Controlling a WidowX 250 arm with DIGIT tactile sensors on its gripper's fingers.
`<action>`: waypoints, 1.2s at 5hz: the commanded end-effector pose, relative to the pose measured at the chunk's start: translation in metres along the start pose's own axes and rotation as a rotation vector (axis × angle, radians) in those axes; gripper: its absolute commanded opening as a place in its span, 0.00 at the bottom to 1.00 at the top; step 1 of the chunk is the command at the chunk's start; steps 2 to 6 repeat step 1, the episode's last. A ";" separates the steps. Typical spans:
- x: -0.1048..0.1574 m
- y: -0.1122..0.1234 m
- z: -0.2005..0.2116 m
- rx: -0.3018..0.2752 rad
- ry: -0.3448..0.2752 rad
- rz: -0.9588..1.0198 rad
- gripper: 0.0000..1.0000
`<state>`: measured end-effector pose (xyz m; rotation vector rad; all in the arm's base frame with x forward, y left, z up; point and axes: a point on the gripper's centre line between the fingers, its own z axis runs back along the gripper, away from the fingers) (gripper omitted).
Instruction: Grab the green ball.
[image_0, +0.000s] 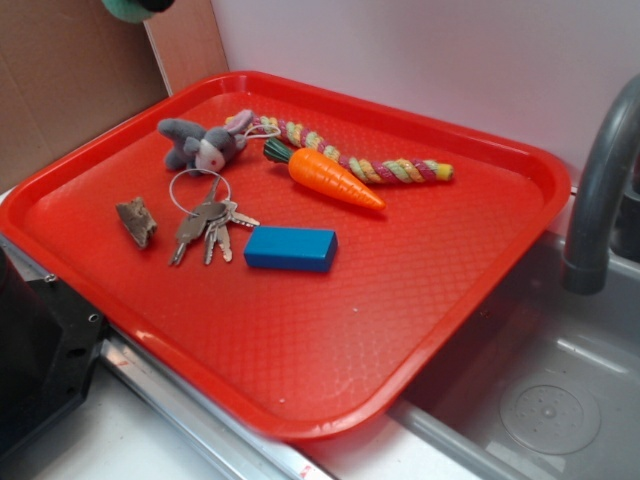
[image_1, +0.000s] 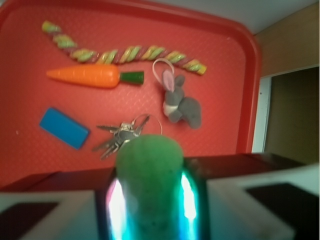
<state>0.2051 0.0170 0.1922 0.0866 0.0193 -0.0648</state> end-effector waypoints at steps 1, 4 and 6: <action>-0.022 -0.004 0.036 -0.081 -0.132 0.035 0.00; -0.022 -0.004 0.036 -0.081 -0.132 0.035 0.00; -0.022 -0.004 0.036 -0.081 -0.132 0.035 0.00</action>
